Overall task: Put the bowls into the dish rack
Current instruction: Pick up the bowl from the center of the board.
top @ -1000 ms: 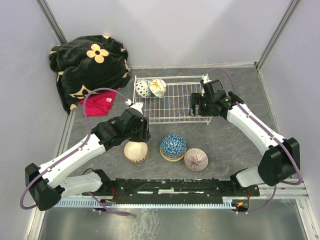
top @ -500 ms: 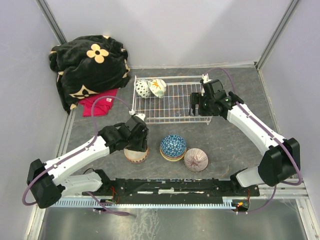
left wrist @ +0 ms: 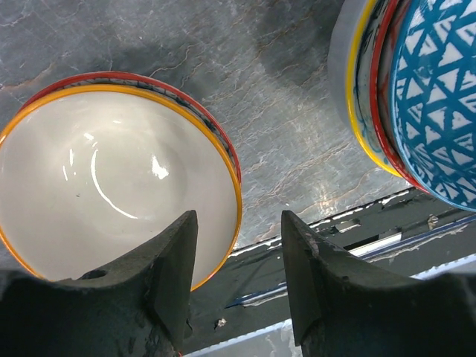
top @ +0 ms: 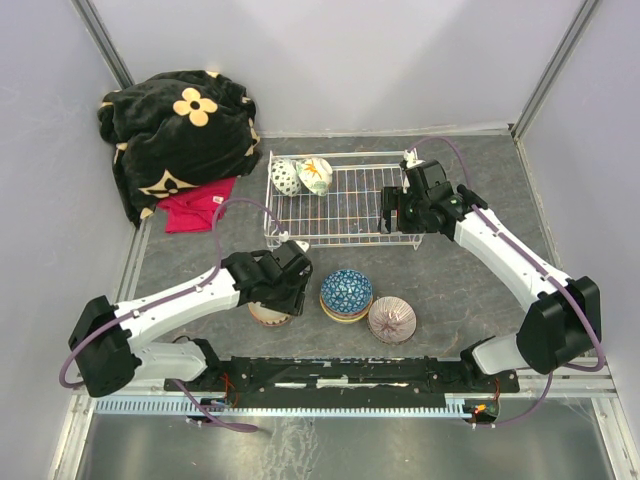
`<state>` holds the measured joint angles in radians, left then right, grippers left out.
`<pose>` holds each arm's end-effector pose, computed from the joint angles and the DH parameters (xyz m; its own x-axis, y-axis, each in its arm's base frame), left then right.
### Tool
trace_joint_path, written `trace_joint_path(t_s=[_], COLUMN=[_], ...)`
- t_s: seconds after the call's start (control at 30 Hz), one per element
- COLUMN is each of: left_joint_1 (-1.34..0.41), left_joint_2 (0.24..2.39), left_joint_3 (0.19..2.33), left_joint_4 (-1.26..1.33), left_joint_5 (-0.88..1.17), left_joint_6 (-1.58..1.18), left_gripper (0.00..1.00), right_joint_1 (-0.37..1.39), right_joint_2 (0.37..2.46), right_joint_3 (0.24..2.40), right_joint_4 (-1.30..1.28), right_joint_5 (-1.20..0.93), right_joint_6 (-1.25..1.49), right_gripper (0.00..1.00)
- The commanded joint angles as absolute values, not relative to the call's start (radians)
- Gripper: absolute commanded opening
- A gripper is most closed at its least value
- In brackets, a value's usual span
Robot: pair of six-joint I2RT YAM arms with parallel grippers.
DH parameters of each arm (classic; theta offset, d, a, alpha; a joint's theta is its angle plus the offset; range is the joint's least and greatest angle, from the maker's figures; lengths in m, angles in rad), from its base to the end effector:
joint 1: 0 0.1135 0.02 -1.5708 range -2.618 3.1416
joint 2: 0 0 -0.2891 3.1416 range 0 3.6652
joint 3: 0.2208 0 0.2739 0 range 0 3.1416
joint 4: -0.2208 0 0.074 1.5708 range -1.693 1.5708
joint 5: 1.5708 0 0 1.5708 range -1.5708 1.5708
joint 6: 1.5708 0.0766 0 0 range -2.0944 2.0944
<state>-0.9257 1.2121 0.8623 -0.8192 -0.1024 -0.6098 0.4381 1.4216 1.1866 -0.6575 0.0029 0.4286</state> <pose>0.1559 -0.1942 0.2107 -0.8951 0.2420 -0.3745 0.3150 0.9377 -0.1468 0.3129 0.1463 0.2782 -0.8169 0.0762 -0.5717 -0.0913 0.9616 0.2587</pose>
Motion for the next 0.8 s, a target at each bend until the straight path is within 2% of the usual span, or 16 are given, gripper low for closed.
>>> trace_joint_path(t_s=[0.0, 0.1, 0.2, 0.33, 0.57, 0.77], left_joint_1=[-0.94, -0.941, -0.941, -0.941, -0.942, -0.937], left_joint_2=[1.227, 1.225, 1.226, 1.217, 1.176, 1.212], left_joint_3=[0.867, 0.879, 0.889, 0.905, 1.039, 1.239], left_joint_4=[-0.817, -0.818, -0.819, -0.827, -0.877, -0.868], left_joint_5=[-0.107, -0.121, -0.118, -0.122, -0.226, -0.291], left_joint_6=[-0.64, -0.644, -0.648, -0.649, -0.652, -0.622], left_gripper=[0.52, 0.38, 0.19, 0.03, 0.03, 0.03], right_joint_1=[0.441, 0.441, 0.441, 0.442, 0.441, 0.441], right_joint_2=[1.393, 1.394, 1.395, 1.39, 1.377, 1.37], right_joint_3=[1.192, 1.196, 1.196, 1.185, 1.182, 1.198], right_joint_4=[-0.623, -0.62, -0.618, -0.613, -0.613, -0.618], right_joint_5=[0.001, 0.0, -0.002, -0.006, -0.006, -0.01], right_joint_6=[0.413, 0.413, 0.411, 0.412, 0.411, 0.412], right_gripper=[0.89, 0.89, 0.89, 0.89, 0.89, 0.89])
